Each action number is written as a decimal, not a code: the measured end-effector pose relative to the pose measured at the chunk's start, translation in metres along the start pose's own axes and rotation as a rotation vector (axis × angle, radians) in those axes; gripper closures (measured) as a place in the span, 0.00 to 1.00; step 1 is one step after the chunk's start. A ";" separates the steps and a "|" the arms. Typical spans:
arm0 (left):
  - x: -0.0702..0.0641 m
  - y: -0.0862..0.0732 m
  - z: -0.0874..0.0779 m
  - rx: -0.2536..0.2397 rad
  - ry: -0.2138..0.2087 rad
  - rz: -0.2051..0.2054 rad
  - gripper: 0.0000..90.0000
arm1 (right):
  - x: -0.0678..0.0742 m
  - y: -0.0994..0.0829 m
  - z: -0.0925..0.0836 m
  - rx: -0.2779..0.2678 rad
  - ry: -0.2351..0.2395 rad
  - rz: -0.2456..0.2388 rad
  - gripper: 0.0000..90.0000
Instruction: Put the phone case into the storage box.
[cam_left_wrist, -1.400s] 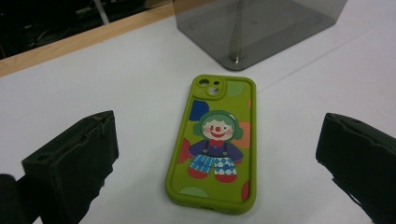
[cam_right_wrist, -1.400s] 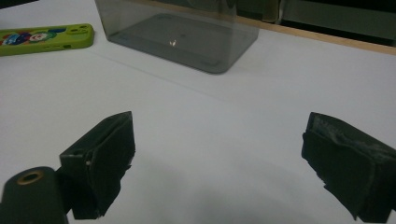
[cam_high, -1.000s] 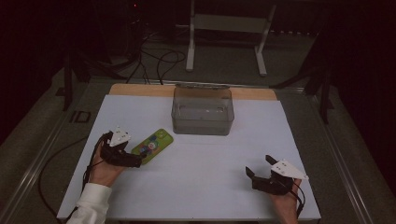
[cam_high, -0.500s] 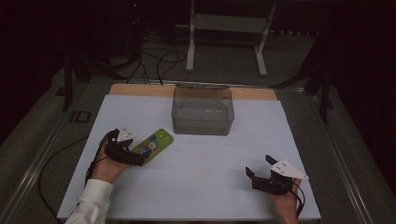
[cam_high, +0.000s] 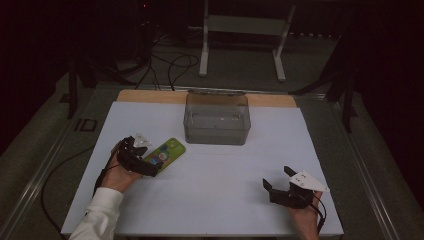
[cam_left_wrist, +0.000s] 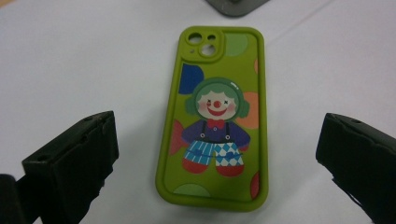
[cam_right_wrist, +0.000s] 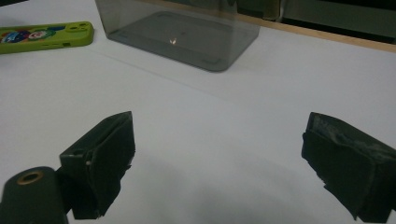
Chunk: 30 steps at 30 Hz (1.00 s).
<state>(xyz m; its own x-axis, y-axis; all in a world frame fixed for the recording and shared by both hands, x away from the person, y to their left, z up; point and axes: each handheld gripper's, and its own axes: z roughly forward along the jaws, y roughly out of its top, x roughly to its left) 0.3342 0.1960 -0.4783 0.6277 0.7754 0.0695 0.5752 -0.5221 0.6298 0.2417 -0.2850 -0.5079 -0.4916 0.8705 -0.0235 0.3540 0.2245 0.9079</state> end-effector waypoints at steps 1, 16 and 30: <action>0.000 0.000 0.001 0.008 -0.003 -0.002 0.00 | 0.000 0.000 0.000 0.000 0.000 0.000 0.11; 0.008 0.007 0.023 0.146 -0.023 0.040 0.00 | 0.000 0.000 0.000 0.003 0.000 -0.001 0.11; 0.014 0.008 0.043 0.243 -0.082 0.018 0.01 | -0.001 0.000 0.001 0.008 0.001 -0.006 0.11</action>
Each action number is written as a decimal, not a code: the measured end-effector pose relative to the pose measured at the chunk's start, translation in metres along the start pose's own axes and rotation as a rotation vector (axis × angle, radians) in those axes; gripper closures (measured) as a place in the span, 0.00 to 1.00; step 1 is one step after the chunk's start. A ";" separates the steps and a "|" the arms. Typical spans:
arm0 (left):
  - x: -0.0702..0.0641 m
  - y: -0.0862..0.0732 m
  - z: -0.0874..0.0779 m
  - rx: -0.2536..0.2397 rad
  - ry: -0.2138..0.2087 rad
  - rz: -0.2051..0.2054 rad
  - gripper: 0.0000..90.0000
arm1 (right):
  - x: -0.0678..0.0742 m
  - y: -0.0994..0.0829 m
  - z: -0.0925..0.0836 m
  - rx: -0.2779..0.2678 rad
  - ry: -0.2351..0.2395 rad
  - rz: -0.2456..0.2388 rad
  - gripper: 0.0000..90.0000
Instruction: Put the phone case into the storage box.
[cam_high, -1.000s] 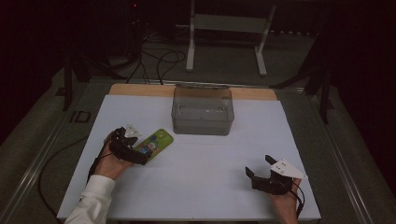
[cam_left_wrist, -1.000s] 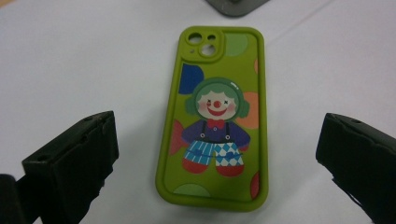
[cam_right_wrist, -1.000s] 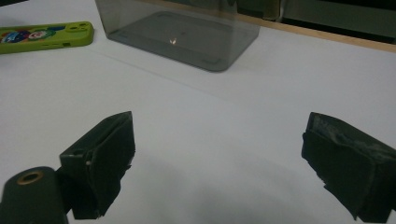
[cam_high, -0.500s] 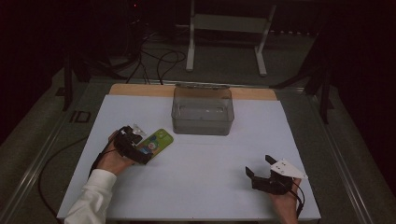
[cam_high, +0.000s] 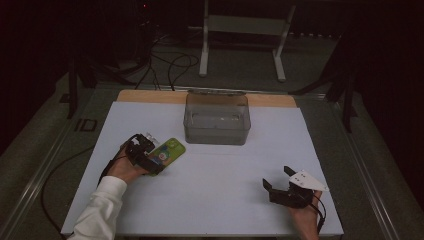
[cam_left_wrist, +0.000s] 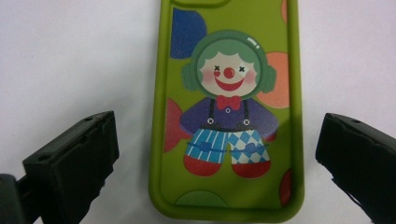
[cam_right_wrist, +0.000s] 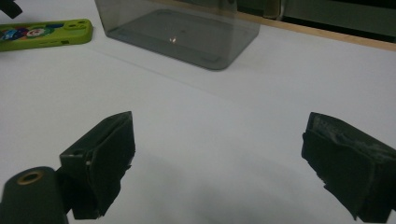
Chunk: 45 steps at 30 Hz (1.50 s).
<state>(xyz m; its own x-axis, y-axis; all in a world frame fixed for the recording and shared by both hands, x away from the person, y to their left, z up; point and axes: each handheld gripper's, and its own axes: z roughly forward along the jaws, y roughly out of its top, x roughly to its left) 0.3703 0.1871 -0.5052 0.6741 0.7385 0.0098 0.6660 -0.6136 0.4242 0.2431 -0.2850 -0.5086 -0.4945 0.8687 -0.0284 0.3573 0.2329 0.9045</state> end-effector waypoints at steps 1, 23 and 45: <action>-0.001 0.000 0.001 0.009 0.000 0.004 0.02 | 0.000 0.000 0.000 0.000 0.000 -0.001 0.11; 0.000 0.005 0.012 0.046 -0.016 -0.022 0.15 | 0.001 0.000 0.002 0.005 0.003 -0.001 0.11; -0.011 0.001 0.002 -0.083 0.019 -0.100 0.18 | 0.001 0.000 0.003 0.012 0.013 0.005 0.11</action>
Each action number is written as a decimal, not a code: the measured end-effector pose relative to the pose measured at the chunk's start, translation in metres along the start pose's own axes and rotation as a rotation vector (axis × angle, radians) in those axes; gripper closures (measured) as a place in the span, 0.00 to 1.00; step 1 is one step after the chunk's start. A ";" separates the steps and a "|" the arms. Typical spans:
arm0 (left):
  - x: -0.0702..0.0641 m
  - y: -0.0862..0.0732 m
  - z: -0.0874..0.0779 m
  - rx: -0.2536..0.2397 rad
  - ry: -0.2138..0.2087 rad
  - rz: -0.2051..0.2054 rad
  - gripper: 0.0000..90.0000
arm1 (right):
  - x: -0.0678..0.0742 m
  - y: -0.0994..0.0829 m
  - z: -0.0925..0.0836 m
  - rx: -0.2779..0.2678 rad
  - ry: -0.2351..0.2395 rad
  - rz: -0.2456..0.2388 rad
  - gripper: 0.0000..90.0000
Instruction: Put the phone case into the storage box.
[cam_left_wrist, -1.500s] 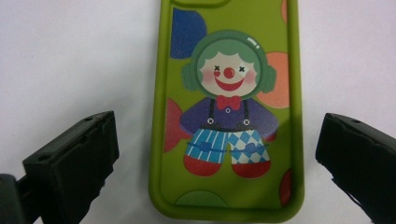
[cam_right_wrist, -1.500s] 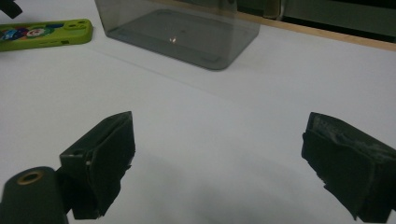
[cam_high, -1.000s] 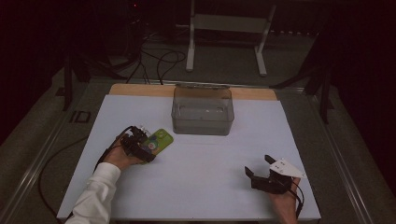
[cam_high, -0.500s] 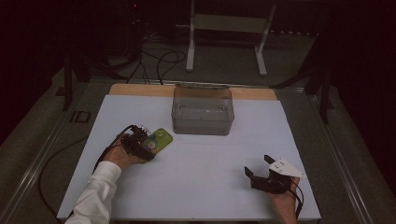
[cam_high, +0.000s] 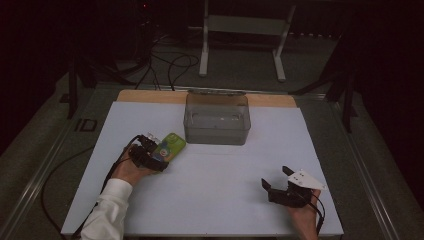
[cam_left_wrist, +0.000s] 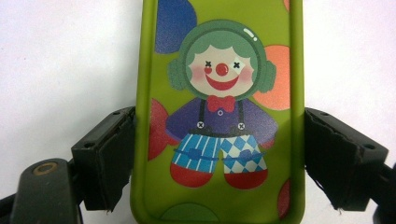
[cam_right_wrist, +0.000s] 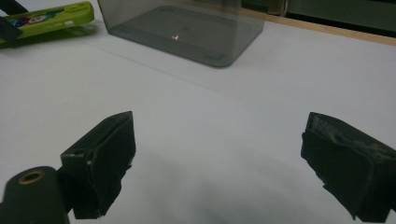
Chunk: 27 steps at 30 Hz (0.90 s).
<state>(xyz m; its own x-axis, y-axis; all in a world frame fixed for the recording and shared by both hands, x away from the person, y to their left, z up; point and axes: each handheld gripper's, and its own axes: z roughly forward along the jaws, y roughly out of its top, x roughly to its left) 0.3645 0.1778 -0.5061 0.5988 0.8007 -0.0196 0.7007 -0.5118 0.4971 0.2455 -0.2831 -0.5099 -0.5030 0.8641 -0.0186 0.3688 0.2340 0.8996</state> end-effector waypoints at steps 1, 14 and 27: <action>-0.001 -0.001 0.000 -0.008 0.001 -0.006 0.18 | 0.000 0.000 0.000 0.000 0.001 0.001 0.11; -0.017 -0.010 -0.007 -0.135 0.002 -0.075 0.17 | 0.000 0.000 0.000 -0.002 -0.001 0.005 0.11; -0.023 -0.018 -0.019 -0.316 0.070 -0.160 0.17 | -0.001 0.000 -0.001 -0.012 0.015 0.038 0.11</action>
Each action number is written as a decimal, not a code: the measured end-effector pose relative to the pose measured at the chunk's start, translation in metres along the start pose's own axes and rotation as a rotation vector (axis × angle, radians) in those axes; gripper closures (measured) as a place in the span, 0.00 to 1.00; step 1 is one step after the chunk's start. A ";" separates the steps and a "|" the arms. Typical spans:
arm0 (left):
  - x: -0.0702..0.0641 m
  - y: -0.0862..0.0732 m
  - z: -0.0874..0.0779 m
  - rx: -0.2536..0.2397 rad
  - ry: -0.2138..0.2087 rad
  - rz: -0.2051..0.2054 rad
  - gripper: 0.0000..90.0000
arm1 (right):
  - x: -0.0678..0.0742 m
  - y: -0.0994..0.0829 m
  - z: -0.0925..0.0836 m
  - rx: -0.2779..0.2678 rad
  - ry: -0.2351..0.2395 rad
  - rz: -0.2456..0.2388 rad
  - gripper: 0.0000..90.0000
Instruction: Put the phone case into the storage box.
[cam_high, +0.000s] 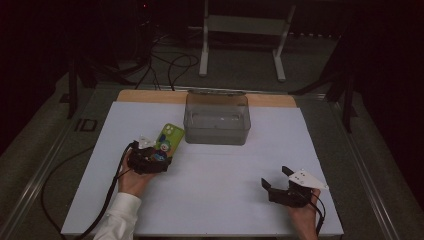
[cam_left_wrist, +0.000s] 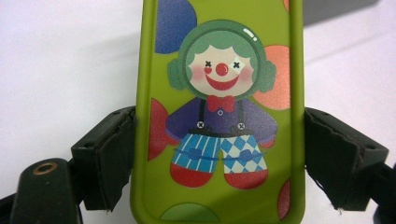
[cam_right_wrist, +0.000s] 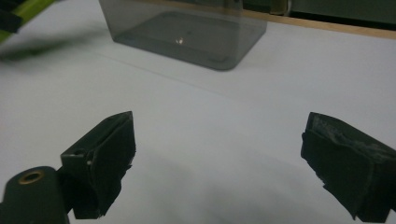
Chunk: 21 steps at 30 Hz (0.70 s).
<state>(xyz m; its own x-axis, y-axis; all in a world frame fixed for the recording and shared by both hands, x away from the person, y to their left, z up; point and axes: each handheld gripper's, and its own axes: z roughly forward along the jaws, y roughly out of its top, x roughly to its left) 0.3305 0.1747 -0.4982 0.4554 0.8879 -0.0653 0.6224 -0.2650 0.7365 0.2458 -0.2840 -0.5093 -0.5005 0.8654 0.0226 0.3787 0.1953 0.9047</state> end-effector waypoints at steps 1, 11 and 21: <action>0.000 0.000 0.000 0.000 0.000 0.000 0.17 | 0.000 0.000 0.000 0.000 0.000 0.000 0.11; -0.010 0.001 -0.012 -0.107 0.044 -0.012 0.17 | -0.001 0.000 0.000 -0.004 0.046 0.063 0.11; -0.019 0.005 -0.019 -0.162 0.040 -0.030 0.17 | 0.000 0.006 0.002 0.018 0.075 0.117 0.10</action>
<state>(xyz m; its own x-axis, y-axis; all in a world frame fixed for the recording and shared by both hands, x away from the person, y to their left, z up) 0.3124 0.1640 -0.4804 0.4105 0.9096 -0.0639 0.5232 -0.1776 0.8335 0.2495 -0.2821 -0.5043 -0.5092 0.8457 0.1597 0.4512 0.1043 0.8863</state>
